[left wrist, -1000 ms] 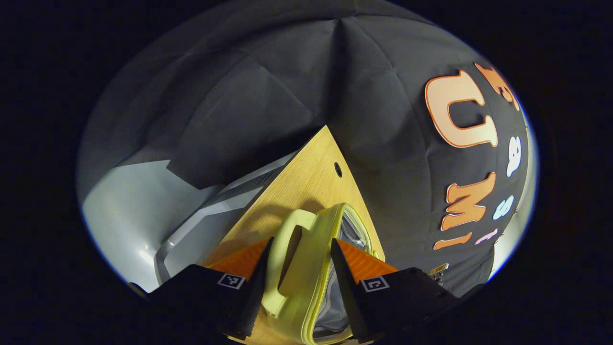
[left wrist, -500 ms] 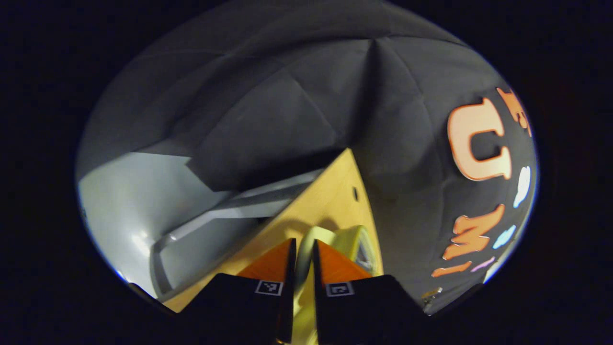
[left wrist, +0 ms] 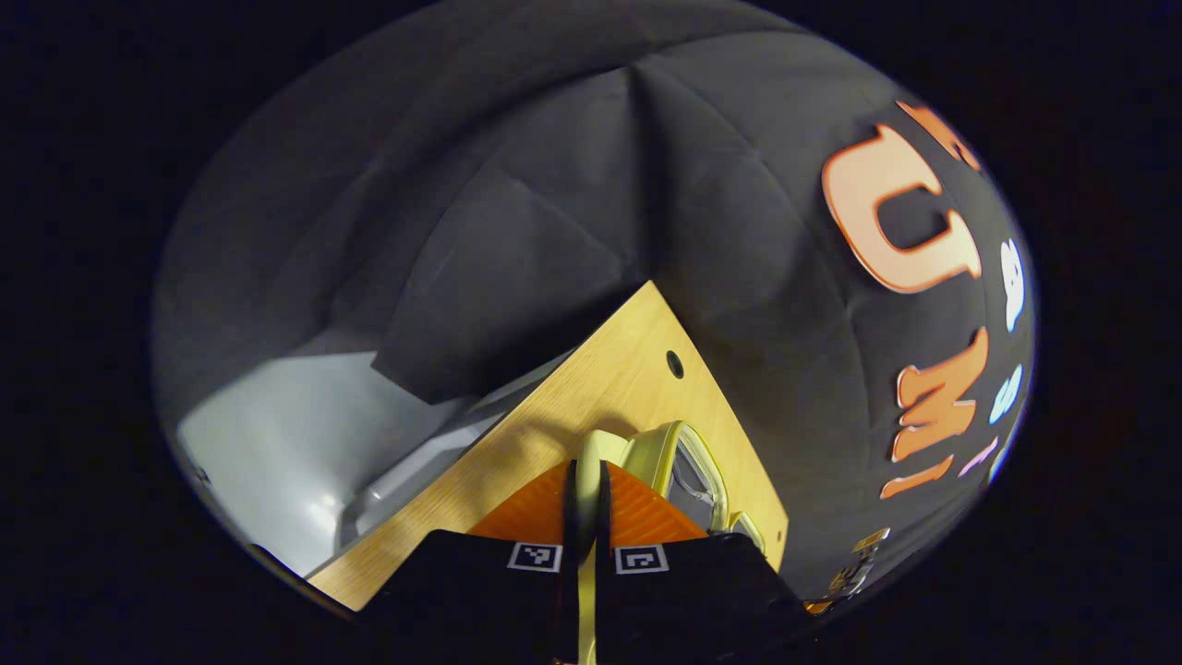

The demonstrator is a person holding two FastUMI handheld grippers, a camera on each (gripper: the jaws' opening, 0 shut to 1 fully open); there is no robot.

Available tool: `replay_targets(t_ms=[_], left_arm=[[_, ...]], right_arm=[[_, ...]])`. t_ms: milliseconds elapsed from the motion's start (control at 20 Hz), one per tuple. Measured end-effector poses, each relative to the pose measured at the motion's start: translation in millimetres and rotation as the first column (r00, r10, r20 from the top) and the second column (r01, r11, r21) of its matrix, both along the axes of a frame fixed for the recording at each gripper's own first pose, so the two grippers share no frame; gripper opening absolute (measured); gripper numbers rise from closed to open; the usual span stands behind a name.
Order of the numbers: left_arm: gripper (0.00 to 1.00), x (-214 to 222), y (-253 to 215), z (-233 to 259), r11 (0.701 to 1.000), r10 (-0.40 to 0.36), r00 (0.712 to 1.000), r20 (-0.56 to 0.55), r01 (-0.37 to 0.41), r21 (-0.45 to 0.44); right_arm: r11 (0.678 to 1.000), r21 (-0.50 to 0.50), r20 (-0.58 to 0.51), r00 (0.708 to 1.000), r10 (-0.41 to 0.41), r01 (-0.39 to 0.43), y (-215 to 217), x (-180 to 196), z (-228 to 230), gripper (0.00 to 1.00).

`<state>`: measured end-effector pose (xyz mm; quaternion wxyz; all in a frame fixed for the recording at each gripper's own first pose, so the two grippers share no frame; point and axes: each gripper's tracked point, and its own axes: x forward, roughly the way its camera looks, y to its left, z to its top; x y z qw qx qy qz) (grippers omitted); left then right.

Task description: First open the suitcase, pack the skin care products into it, and then close the suitcase.

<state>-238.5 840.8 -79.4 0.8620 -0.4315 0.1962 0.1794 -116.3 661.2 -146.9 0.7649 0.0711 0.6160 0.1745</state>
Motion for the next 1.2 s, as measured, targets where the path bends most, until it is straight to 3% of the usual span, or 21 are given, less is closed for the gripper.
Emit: replay_targets(t_ms=[150, 300, 500, 650, 750, 850, 1050, 1200], left_arm=[[0.07, 2, -22, 51, 0.991, -0.062, 0.997, -0.042, 0.066, 0.113], [0.07, 6, -58, 99, 0.957, -0.103, 0.989, -0.108, 0.129, 0.26], [0.1, 20, -118, 161, 0.866, -0.124, 0.976, -0.177, 0.194, 0.461], [0.07, 39, -187, 200, 0.776, -0.155, 0.965, -0.213, 0.253, 0.578], [0.07, 50, -242, 216, 0.731, -0.19, 0.955, -0.228, 0.293, 0.617], [0.06, 69, -296, 221, 0.706, -0.241, 0.943, -0.229, 0.332, 0.626], [0.07, 97, -382, 196, 0.683, -0.31, 0.912, -0.267, 0.409, 0.605], [0.07, 115, -432, 164, 0.632, -0.353, 0.876, -0.329, 0.483, 0.606]], right_arm=[[1.0, 0.027, 0.021, 1.0, -0.009, 0.009, -6, 3, 4, 0.96], [0.999, 0.048, 0.045, 0.999, -0.012, 0.009, -23, 5, 10, 0.95], [0.997, 0.075, 0.102, 0.995, 0.005, -0.013, -59, 11, 24, 0.96], [0.994, 0.112, 0.128, 0.992, -0.01, -0.005, -96, 13, 35, 0.96], [0.993, 0.115, 0.152, 0.988, -0.013, -0.004, -128, 13, 41, 0.96], [0.995, 0.101, 0.173, 0.985, -0.012, -0.005, -161, 9, 43, 0.95], [0.993, 0.112, 0.191, 0.981, -0.044, 0.023, -219, 1, 49, 0.96], [0.991, 0.119, 0.203, 0.975, -0.092, 0.069, -259, -2, 51, 0.96]])
